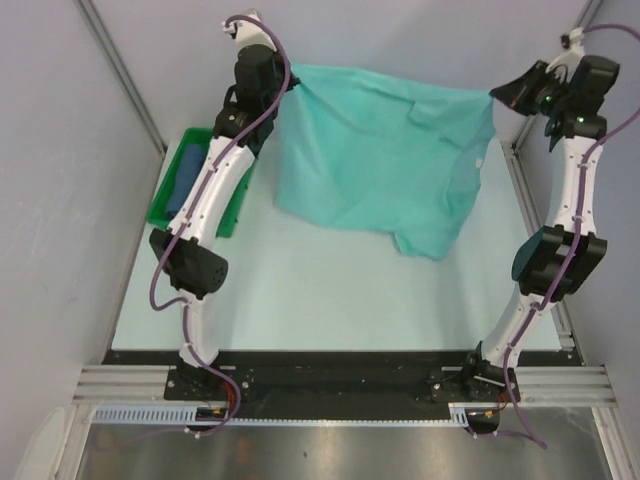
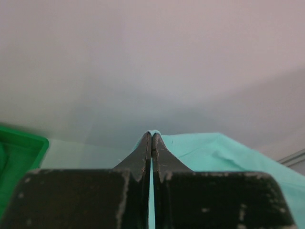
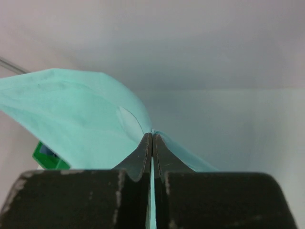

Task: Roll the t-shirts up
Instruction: Flatten out the T-shirt at the center of the board.

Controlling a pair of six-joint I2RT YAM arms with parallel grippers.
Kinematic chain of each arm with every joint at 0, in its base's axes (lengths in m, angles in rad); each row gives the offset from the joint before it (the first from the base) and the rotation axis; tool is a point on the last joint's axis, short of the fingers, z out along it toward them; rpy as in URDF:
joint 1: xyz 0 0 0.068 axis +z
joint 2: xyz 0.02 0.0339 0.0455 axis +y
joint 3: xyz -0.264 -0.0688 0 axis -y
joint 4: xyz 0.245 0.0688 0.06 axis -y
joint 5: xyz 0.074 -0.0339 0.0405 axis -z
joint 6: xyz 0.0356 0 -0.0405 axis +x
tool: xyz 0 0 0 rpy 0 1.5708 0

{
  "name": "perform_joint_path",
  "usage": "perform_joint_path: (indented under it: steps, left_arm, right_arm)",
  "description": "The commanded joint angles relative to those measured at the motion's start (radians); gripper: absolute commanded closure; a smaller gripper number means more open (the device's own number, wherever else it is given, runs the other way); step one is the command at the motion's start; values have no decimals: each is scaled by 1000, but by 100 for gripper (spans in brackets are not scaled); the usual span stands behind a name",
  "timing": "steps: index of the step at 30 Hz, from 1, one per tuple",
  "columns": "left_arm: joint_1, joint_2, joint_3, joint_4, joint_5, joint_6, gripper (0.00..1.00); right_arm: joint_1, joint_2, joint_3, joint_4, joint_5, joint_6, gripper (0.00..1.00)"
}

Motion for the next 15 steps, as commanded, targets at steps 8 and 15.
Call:
perform_joint_path:
  steps: [8,15]
  left_arm:
    - [25,-438,-320,146,5,6,100]
    - [25,-673,-928,162,46,-103,100]
  right_arm:
    - [-46,-282,34,-53,-23,19,100]
    - [-52,-390,-421,-222,-15,-238,100]
